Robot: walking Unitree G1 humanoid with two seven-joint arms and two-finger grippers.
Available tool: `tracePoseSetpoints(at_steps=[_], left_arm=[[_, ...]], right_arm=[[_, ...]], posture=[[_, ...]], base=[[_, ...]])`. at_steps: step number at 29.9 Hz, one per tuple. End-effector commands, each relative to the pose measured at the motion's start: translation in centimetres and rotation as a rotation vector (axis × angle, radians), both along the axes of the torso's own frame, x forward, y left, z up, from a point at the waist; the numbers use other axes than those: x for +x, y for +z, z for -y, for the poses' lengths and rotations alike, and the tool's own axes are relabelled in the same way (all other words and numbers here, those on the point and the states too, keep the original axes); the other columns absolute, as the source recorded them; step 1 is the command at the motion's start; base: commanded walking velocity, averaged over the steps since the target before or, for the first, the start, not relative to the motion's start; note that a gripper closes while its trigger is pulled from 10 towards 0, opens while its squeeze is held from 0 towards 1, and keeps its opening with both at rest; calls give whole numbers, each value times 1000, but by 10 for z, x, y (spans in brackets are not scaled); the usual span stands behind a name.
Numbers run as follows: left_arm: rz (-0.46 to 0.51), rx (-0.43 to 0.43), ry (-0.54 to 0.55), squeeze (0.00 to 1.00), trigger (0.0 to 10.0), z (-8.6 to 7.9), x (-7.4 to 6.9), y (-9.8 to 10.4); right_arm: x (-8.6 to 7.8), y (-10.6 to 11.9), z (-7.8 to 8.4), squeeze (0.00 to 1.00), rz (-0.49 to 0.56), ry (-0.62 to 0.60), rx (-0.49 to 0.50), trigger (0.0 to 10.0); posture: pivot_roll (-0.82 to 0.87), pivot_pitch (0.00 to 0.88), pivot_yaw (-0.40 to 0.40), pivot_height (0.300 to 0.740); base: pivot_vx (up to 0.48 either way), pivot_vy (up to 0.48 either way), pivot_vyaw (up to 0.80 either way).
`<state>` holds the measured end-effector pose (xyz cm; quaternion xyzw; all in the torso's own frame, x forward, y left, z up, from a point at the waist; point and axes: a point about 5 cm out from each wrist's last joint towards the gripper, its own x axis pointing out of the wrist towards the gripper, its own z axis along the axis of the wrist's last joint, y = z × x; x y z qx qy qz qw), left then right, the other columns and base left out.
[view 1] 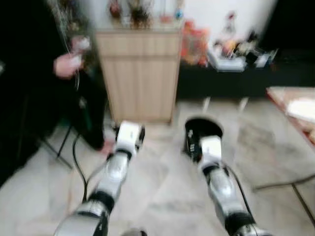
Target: Picking trash to rubbish bin
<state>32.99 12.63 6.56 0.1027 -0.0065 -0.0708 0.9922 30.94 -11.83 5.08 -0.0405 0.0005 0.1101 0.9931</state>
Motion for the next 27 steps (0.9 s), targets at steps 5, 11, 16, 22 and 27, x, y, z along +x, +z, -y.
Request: tracePoseSetpoints(at_steps=[5, 11, 16, 22, 27], left_arm=[[47, -5, -12, 0, 10000, 4, 9, 15], [47, -4, -14, 0, 10000, 5, 9, 14], [55, -19, -14, 0, 10000, 5, 8, 15], [58, -22, -20, 0, 10000, 6, 8, 16], [54, -21, -25, 0, 10000, 6, 8, 15]], right_arm=[[4, 5, 1, 0, 12, -1, -4, 10000], [4, 5, 1, 0, 11, 0, -3, 10000], [4, 5, 1, 0, 11, 1, -2, 10000], [4, 4, 1, 0, 10, -1, -2, 10000], [4, 4, 1, 0, 10, -3, -2, 10000]], posture=[[139, 7, 13, 740], [139, 8, 13, 740], [140, 10, 13, 740], [140, 9, 14, 740], [140, 8, 14, 740]], base=[[394, 0, 0], [382, 0, 0], [0, 0, 0], [0, 0, 0], [0, 0, 0]])
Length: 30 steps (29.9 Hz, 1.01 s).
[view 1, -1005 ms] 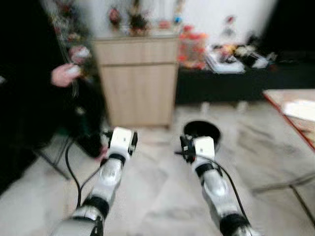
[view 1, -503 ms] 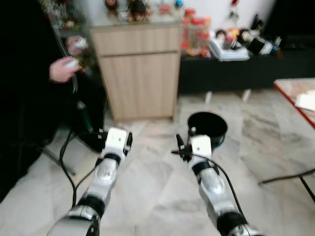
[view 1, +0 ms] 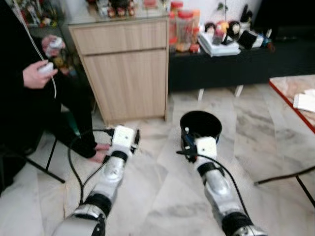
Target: Picking trash to rubbish bin
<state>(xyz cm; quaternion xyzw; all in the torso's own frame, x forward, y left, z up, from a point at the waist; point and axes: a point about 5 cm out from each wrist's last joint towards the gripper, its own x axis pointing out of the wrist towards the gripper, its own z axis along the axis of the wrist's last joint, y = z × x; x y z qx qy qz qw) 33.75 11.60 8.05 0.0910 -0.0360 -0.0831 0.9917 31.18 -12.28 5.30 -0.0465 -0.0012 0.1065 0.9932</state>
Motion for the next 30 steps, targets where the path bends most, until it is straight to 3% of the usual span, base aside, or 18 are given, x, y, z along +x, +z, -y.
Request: tracePoseSetpoints(at_steps=[1, 30], left_arm=[[-1, 6, 5, 0, 10000, -4, 1, 0], [-10, 15, -17, 0, 10000, -1, 0, -1]], right_arm=[[1, 2, -3, 0, 5, 4, 9, 10000], [1, 2, -6, 0, 8, 12, 7, 10000]], posture=[[140, 8, 14, 740], [133, 0, 22, 740]], base=[[0, 0, 0], [0, 0, 0]])
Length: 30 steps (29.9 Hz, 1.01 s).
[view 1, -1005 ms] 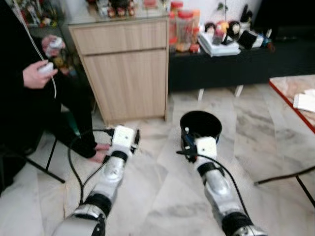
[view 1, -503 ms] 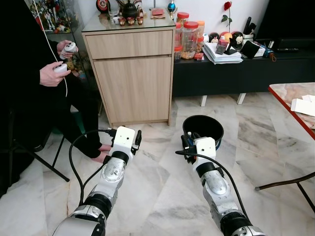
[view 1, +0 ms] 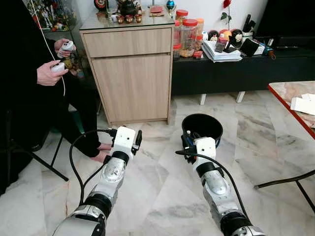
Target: Picking trash to rubbish bin
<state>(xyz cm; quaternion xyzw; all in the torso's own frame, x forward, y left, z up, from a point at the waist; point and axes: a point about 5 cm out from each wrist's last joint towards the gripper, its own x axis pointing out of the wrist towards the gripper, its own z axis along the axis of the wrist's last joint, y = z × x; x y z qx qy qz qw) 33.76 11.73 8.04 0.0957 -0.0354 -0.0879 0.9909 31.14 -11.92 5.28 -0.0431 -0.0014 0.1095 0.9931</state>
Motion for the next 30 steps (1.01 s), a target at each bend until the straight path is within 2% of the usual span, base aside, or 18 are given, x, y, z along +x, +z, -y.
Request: tracePoseSetpoints(at_steps=[1, 18, 30], left_arm=[[-9, 5, -9, 0, 10000, 0, 0, -1], [-7, 8, -4, 0, 10000, 0, 1, 0], [-6, 9, -7, 0, 10000, 0, 1, 0]], right_arm=[[1, 2, -2, 0, 8, 6, 0, 10000], [2, 2, -3, 0, 5, 5, 10, 10000], [2, 1, -4, 0, -8, 6, 8, 10000]], posture=[[134, 0, 21, 740], [137, 0, 19, 740], [137, 0, 20, 740]], base=[[0, 0, 0], [0, 0, 0], [0, 0, -784]])
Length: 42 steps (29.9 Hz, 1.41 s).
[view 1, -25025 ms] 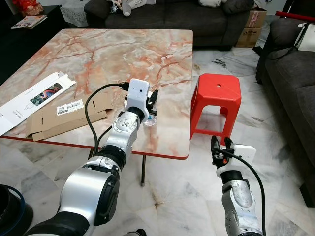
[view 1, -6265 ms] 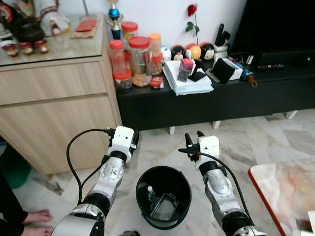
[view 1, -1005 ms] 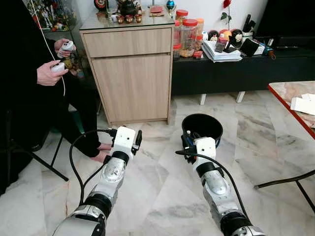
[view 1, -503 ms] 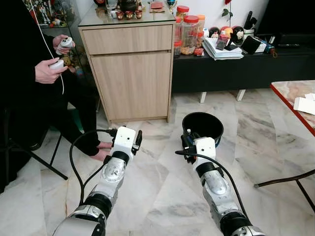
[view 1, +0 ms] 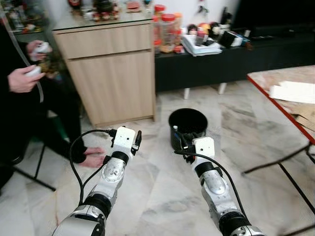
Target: Picking trash to rubbish bin
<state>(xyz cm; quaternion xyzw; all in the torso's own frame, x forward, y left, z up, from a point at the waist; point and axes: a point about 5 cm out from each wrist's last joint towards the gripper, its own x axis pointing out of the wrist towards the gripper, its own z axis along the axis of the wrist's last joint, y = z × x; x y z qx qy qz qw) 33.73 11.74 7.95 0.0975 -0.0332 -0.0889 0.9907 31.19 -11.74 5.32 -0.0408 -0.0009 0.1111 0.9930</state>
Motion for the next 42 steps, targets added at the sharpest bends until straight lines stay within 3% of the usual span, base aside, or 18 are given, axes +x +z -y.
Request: tracePoseSetpoints(at_steps=[1, 42], left_arm=[[-1, 7, -7, 0, 10000, 0, 2, 2], [2, 25, 10, 0, 10000, 1, 4, 4]], right_arm=[[2, 1, -2, 0, -6, 3, 4, 10000], [4, 2, 0, 0, -14, 0, -6, 10000]], posture=[[137, 0, 20, 740], [134, 17, 18, 740]], base=[[0, 0, -788], [0, -23, -788]])
